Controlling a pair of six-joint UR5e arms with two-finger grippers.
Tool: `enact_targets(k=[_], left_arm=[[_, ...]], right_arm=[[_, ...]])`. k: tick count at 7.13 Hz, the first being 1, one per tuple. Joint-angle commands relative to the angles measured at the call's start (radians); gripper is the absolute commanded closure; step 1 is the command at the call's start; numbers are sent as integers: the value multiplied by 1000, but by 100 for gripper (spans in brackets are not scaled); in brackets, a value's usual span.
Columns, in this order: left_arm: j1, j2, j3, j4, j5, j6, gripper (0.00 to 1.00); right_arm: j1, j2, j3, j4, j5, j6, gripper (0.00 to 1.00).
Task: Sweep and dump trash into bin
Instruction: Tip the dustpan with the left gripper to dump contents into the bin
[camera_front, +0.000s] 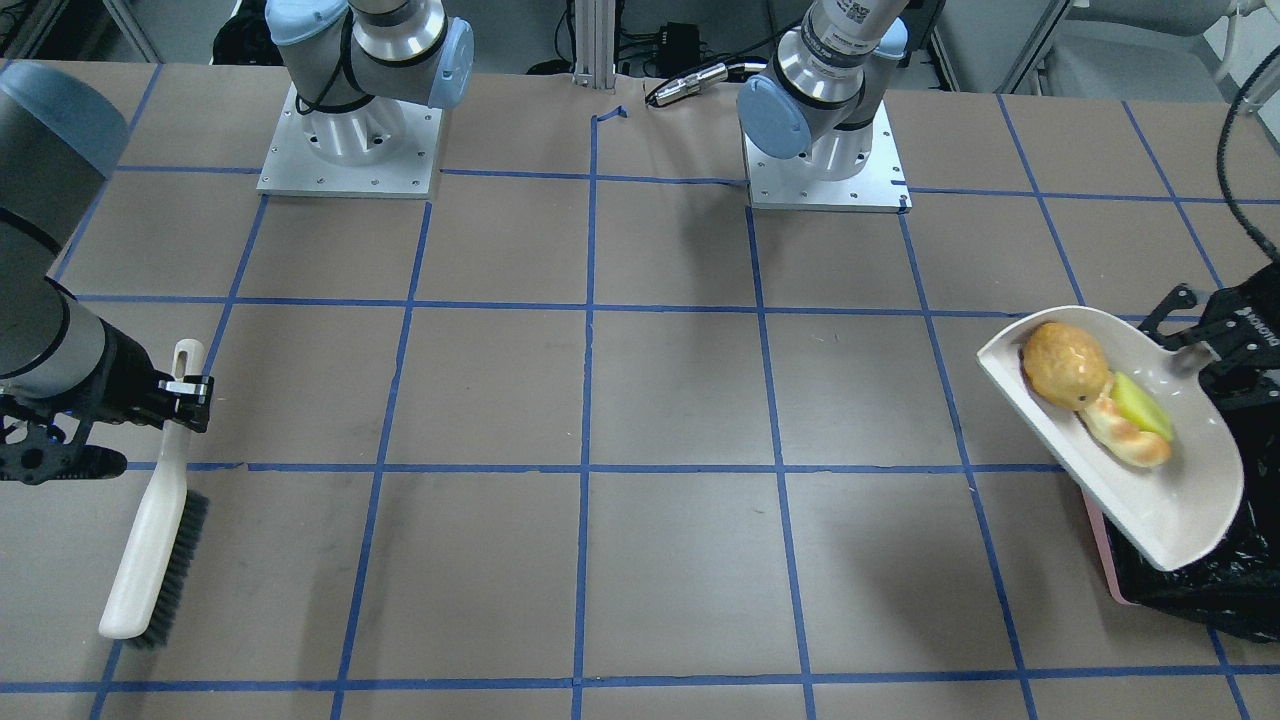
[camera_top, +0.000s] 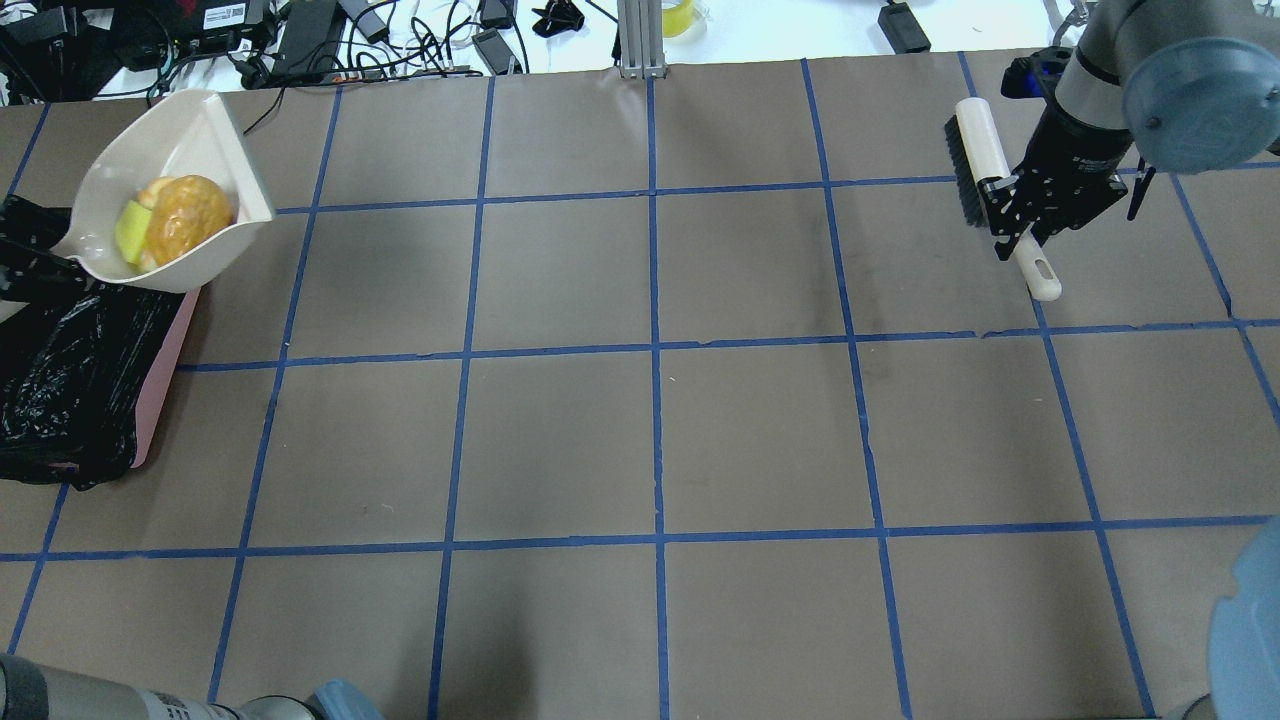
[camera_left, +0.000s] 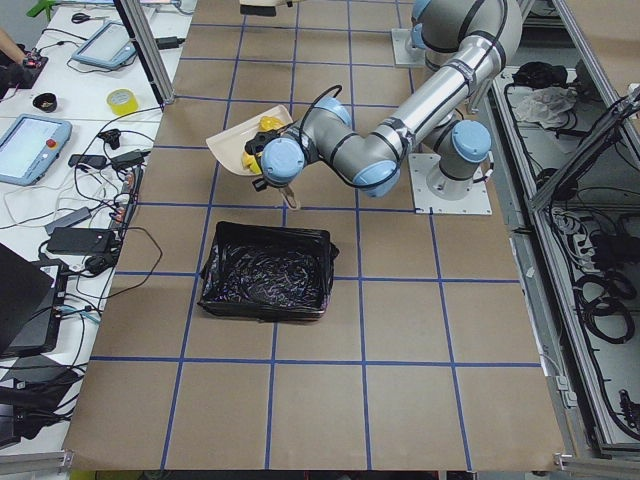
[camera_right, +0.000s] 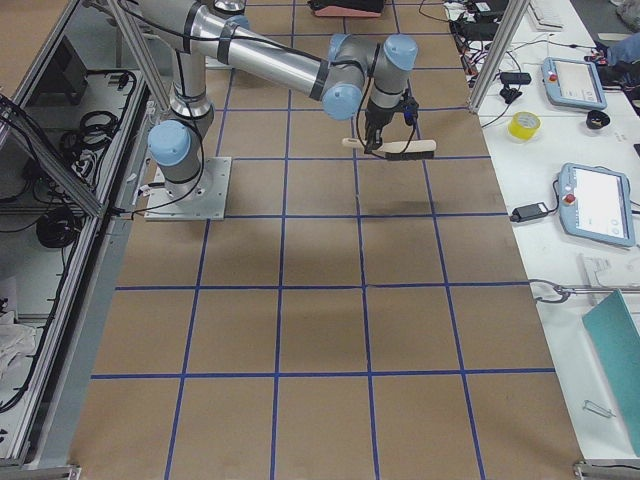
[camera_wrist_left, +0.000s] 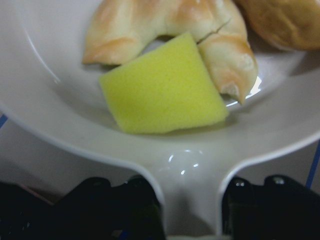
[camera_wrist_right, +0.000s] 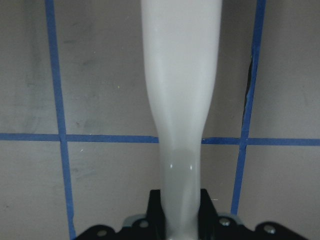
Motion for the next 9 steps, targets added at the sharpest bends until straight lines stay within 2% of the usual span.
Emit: enact_targets(k=[1, 4, 6, 7, 9], left_arm=[[108, -28, 93, 2, 152, -3, 100], [224, -62, 112, 161, 368, -2, 100], [221, -65, 174, 205, 492, 1, 100], [206, -65, 181, 287, 586, 14, 100], [96, -76, 176, 378, 901, 85, 100]], right_arm=[[-27, 86, 1, -88, -5, -17, 100], [-70, 116, 4, -96, -5, -37, 100], [-70, 120, 33, -101, -7, -39, 100], [-70, 120, 44, -120, -8, -42, 100], [-70, 120, 50, -122, -36, -42, 100]])
